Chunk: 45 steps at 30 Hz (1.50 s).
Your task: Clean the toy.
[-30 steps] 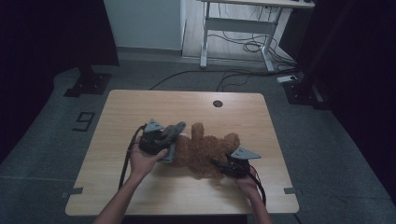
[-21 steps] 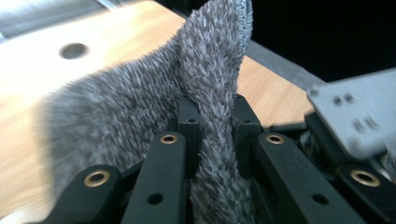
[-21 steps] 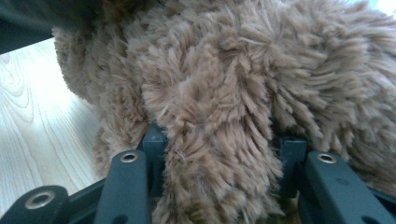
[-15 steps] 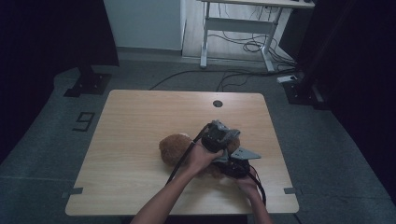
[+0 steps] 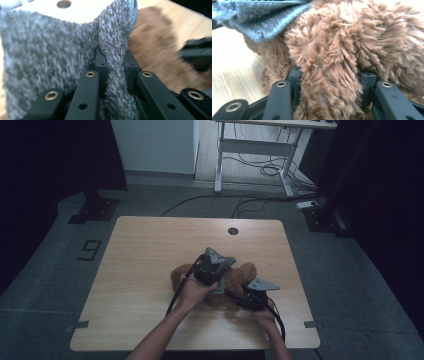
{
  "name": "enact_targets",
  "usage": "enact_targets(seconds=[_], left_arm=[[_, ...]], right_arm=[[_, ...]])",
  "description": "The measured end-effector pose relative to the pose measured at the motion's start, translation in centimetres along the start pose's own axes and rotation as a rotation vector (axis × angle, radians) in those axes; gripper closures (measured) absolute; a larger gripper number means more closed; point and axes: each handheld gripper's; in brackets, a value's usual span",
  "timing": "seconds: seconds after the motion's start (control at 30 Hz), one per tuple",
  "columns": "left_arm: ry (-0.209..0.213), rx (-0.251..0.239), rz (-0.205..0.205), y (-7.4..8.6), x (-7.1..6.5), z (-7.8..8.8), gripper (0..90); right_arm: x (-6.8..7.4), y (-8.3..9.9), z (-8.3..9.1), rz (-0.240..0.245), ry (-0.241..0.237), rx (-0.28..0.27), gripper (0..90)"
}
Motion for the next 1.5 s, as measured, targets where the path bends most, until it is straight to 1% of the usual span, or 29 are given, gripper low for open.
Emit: enact_targets(seconds=[0.03,0.07,0.17,0.3,0.37,0.43,0.5,0.57,0.6,0.63,0.7,0.77,0.8,0.9,1.07,1.17,1.2,1.23,1.27,1.3,1.37,1.43,1.5], left_arm=[[0.015,-0.013,0.028,0.5,0.5,0.3,78.1],[0.024,-0.028,0.046,0.9,0.8,0.7,78.1],[0.028,-0.059,0.048,1.6,1.1,1.8,78.2],[0.033,-0.104,0.085,2.6,1.7,3.0,78.2],[0.025,-0.114,0.088,3.0,2.0,3.6,78.3],[0.009,-0.114,0.081,3.2,2.2,4.1,78.3],[-0.016,-0.107,0.076,3.6,2.6,4.6,78.3],[-0.037,-0.097,0.080,4.0,3.0,5.0,78.2],[-0.046,-0.084,0.084,4.3,3.4,5.1,78.2],[-0.051,-0.078,0.092,4.7,3.7,5.2,78.1],[-0.053,-0.072,0.112,5.5,4.3,5.3,78.2],[-0.050,-0.079,0.138,6.2,4.8,5.6,78.1],[-0.049,-0.083,0.144,6.5,5.1,5.9,78.1],[-0.062,-0.083,0.157,7.1,5.5,6.2,78.0],[-0.089,-0.069,0.177,8.2,6.2,6.7,77.9],[-0.117,-0.048,0.184,8.9,6.6,6.9,78.0],[-0.127,-0.032,0.183,9.3,6.8,7.1,78.1],[-0.126,-0.029,0.188,9.5,6.9,7.2,78.0],[-0.112,-0.031,0.198,9.7,7.1,7.3,78.0],[-0.093,-0.045,0.209,9.9,7.2,7.5,78.0],[-0.080,-0.073,0.219,9.8,7.1,8.0,78.0],[-0.070,-0.103,0.207,9.0,6.7,8.4,78.1],[-0.055,-0.137,0.183,7.8,5.9,8.8,78.1]], right_arm=[[0.0,0.0,0.0,0.000,-0.001,-0.002,52.7],[0.0,0.0,0.0,0.000,-0.003,-0.006,52.7],[0.1,0.0,0.0,0.003,-0.003,-0.008,52.7],[0.1,0.0,0.0,0.000,-0.004,-0.009,52.6],[0.1,0.0,0.0,-0.003,-0.004,-0.009,52.6],[0.1,0.0,0.0,-0.004,-0.003,-0.009,52.6],[0.0,0.0,0.0,-0.007,-0.003,-0.008,52.6],[0.0,0.0,0.0,-0.011,-0.003,-0.011,52.6],[0.0,0.0,0.0,-0.012,-0.003,-0.011,52.6],[0.0,0.0,0.0,-0.012,-0.003,-0.011,52.6],[0.0,0.0,0.0,-0.011,-0.004,-0.011,52.6],[0.0,0.0,0.0,-0.008,-0.003,-0.011,52.6],[0.0,0.0,0.0,-0.006,-0.003,-0.009,52.6],[0.0,0.0,0.0,-0.006,-0.003,-0.010,52.6],[0.1,0.1,0.0,-0.004,-0.003,-0.009,52.6],[0.0,0.1,0.0,-0.004,-0.003,-0.009,52.6],[0.0,0.1,0.1,-0.005,-0.002,-0.008,52.6],[0.0,0.1,0.0,-0.009,-0.001,-0.010,52.6],[-0.1,0.1,0.0,-0.011,-0.001,-0.011,52.7],[-0.1,0.1,0.0,-0.013,-0.002,-0.011,52.7],[-0.1,0.0,0.1,-0.015,-0.003,-0.010,52.7],[-0.2,0.0,0.1,-0.018,-0.003,-0.010,52.7],[-0.2,0.1,0.1,-0.020,-0.003,-0.011,52.7]])
Point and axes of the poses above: each handheld gripper's, and its own axes: z roughly backward along the jaws, y roughly out of its underside, x roughly to its left, and after that the axes turned 12 degrees about -z, right-handed
